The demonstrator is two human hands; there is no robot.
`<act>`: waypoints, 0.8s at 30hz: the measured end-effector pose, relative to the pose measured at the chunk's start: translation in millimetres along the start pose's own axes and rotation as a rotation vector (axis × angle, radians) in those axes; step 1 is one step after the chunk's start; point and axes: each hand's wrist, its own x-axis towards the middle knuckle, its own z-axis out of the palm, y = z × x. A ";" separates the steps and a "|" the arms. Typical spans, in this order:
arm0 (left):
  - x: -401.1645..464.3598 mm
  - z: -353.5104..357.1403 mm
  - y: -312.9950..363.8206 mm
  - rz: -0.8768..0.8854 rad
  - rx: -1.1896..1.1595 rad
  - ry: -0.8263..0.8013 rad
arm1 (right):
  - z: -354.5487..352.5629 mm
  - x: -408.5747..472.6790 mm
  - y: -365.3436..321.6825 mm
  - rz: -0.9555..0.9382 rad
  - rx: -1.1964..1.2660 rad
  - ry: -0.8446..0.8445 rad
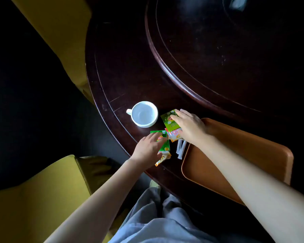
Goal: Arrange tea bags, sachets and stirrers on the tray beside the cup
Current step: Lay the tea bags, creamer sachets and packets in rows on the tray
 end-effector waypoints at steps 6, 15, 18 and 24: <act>5.1 5.1 -6.0 0.001 -0.039 0.019 | -1.3 13.9 -0.8 -0.052 -0.041 -0.068; -8.2 9.8 -3.3 0.123 -0.098 0.347 | 4.5 6.3 -0.7 -0.079 -0.129 -0.012; -10.9 12.4 -3.7 0.051 -0.159 0.357 | 3.4 2.3 0.6 -0.080 0.048 0.126; -41.1 2.7 3.8 -0.137 -0.341 0.548 | -12.0 -50.0 3.6 0.044 0.317 0.601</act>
